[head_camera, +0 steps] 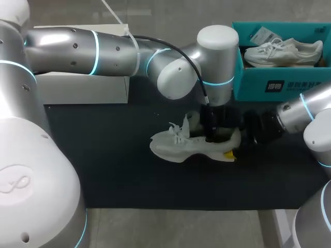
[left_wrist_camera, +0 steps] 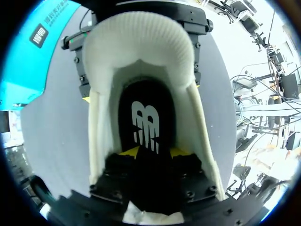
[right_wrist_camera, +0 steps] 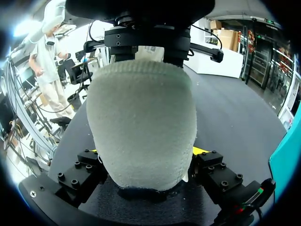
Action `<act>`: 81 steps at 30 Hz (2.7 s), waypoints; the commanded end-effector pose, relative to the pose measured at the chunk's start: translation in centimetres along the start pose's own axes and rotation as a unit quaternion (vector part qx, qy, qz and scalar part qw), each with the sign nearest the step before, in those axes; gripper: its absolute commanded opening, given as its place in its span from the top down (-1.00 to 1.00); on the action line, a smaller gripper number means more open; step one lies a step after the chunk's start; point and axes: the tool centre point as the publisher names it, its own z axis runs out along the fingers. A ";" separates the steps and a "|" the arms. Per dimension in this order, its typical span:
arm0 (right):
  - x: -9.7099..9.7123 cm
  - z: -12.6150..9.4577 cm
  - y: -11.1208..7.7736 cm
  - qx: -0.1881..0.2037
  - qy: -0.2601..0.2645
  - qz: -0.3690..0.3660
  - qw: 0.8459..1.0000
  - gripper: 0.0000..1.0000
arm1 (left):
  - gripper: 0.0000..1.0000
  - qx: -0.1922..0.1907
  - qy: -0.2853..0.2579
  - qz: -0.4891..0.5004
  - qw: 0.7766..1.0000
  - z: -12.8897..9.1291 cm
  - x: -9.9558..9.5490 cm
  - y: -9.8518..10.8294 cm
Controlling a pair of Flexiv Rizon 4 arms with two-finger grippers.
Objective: Take the shoe out of the shoebox, open the shoe tongue, remove and reinsert the insole, then place the shoe into the shoebox
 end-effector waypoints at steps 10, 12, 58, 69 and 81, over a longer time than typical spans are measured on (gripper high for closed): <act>-0.2 0.6 -0.3 0.002 -0.001 0.000 1.000 1.00 | 0.69 -0.001 -0.070 -0.015 0.997 8.7 -1.2 0.4; -0.2 0.6 -0.3 0.002 -0.001 0.000 1.000 1.00 | 0.64 -0.003 -0.079 -0.019 0.997 8.9 -1.1 0.4; -0.2 0.6 -0.3 0.002 -0.001 0.000 1.000 1.00 | 1.00 0.154 -0.063 -0.070 0.984 -4.7 -0.2 2.8; -0.2 0.6 -0.3 0.002 -0.001 0.000 1.000 1.00 | 1.00 0.230 0.001 -0.029 0.973 -7.7 1.2 2.4; -0.2 0.6 -0.3 0.002 -0.001 0.000 1.000 1.00 | 1.00 0.292 0.016 0.005 0.956 -12.7 2.3 -0.2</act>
